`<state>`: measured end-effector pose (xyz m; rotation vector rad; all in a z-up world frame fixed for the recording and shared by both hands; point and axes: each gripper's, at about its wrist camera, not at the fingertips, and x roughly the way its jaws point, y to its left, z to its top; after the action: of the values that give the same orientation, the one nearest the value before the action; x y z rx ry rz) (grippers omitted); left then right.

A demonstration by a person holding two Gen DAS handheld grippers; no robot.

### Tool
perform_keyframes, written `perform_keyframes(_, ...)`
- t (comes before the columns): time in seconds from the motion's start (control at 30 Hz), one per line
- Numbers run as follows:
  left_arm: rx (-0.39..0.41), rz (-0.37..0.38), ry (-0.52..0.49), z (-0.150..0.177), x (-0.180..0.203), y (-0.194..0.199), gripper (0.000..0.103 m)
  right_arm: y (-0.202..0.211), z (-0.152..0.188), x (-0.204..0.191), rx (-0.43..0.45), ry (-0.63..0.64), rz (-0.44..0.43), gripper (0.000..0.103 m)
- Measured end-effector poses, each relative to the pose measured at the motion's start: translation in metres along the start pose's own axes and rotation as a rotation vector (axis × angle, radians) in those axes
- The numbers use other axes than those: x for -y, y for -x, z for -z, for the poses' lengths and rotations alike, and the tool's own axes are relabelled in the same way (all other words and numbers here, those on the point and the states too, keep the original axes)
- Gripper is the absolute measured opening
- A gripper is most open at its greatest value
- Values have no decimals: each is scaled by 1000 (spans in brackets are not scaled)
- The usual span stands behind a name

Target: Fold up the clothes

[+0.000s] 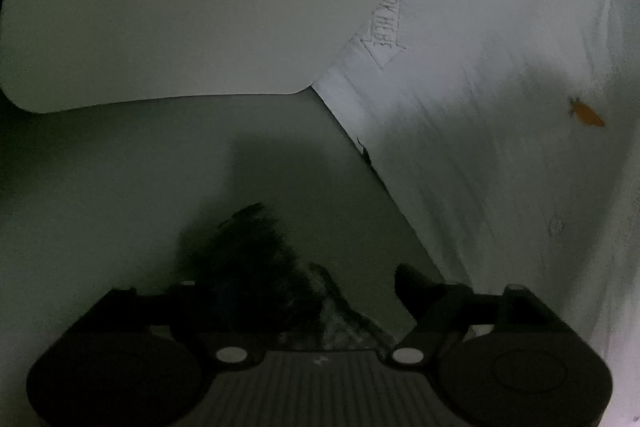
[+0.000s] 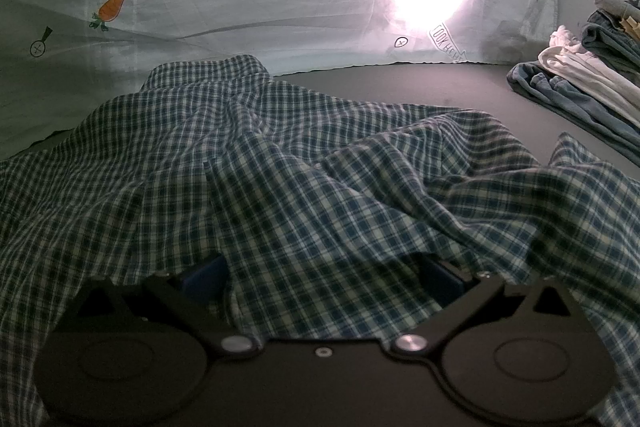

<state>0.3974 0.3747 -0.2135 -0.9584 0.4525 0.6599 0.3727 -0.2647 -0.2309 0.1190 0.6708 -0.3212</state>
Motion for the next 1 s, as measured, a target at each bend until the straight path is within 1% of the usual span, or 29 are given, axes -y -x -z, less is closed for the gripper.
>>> perform_keyframes(0.1,-23,-88,-32,2,-1,-14,87,0,0,0,0,0,0,103)
perform_keyframes(0.17,-36,-132,-38,3,-1,-24,86,0,0,0,0,0,0,103)
perform_keyframes(0.23,-26,-166,-40,5,0,-29,85,0,0,0,0,0,0,103)
perform_keyframes(0.3,-16,-196,-52,4,3,-34,73,0,0,0,0,0,0,103)
perform_keyframes(0.33,-11,-219,-61,4,5,-36,63,0,0,0,0,0,0,103)
perform_keyframes(0.37,-4,-239,-74,4,6,-36,48,0,0,0,0,0,-1,103)
perform_keyframes(0.4,0,-255,-89,4,8,-37,38,0,0,1,0,0,-1,103)
perform_keyframes(0.43,5,-266,-101,4,9,-37,25,0,0,1,0,0,-1,103)
perform_keyframes(0.53,40,-270,-139,0,12,-34,16,0,0,1,0,0,-1,103)
perform_keyframes(0.63,105,-326,-228,-7,15,-32,14,0,0,1,0,0,-1,103)
perform_keyframes(0.7,122,-341,-248,-10,12,-31,14,0,0,0,0,0,0,103)
perform_keyframes(0.8,127,-381,-272,-11,4,-32,14,0,-1,0,0,1,0,103)
perform_keyframes(0.87,119,-413,-292,-6,-2,-37,14,-1,-1,0,-1,3,3,103)
perform_keyframes(0.93,105,-437,-291,0,-7,-38,14,-1,-2,-1,-2,-1,7,103)
perform_keyframes(1.0,84,-465,-281,3,-11,-42,20,-1,-2,-1,-4,-6,12,103)
